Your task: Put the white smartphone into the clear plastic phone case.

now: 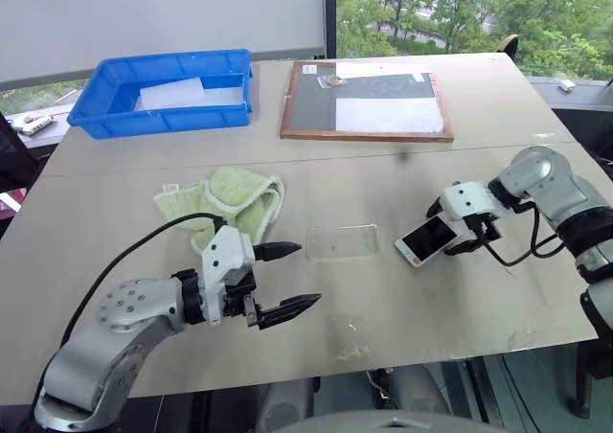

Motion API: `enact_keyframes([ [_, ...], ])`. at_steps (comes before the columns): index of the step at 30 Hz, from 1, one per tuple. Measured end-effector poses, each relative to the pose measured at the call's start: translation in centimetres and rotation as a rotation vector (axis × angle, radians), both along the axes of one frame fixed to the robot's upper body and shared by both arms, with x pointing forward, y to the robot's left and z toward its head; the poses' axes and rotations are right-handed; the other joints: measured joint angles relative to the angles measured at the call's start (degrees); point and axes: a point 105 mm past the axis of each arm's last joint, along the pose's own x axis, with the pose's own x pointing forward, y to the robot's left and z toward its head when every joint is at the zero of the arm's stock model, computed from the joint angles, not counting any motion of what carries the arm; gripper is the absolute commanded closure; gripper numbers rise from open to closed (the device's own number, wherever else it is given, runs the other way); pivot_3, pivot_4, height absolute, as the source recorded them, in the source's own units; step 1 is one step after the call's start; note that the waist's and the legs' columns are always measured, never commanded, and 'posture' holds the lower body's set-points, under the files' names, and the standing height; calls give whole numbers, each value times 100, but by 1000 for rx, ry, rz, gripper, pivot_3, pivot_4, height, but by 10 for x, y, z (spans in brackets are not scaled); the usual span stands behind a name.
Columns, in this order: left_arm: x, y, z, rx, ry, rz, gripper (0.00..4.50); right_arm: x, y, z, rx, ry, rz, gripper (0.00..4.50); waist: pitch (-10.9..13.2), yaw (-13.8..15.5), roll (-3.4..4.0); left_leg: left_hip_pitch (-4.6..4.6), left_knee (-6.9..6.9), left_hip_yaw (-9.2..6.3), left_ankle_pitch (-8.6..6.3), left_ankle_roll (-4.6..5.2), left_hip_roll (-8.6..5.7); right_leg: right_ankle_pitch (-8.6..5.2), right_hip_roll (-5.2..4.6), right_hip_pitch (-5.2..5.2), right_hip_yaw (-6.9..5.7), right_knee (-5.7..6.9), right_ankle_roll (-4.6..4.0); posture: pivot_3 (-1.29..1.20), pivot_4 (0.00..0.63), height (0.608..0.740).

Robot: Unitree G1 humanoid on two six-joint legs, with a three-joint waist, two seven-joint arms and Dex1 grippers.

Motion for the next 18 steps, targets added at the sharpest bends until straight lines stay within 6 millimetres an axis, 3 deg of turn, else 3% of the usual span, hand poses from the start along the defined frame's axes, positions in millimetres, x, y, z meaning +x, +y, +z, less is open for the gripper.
enact_keyframes([
  [2,2,2,-1,-3,2,8,0,-3,2,-2,29,8,-15,1558,-10,-19,-16,6,-5,2,0,0,7,-3,7,0,1,1,-6,0,150,740],
  [3,3,1,-2,-5,4,7,0,-3,5,-1,45,10,-23,1727,-10,-51,-17,8,-5,4,0,0,10,-4,9,1,3,3,-6,0,150,740],
  [10,7,2,-1,-17,-8,15,0,-10,8,-2,120,23,-87,1731,-9,-88,-15,8,-4,6,0,0,10,-5,9,0,5,5,-6,0,150,740],
  [18,15,9,-6,-29,4,51,0,-17,21,8,360,90,-360,1731,5,-87,3,-28,-2,13,0,0,5,-3,5,-35,12,12,-4,0,150,740],
])
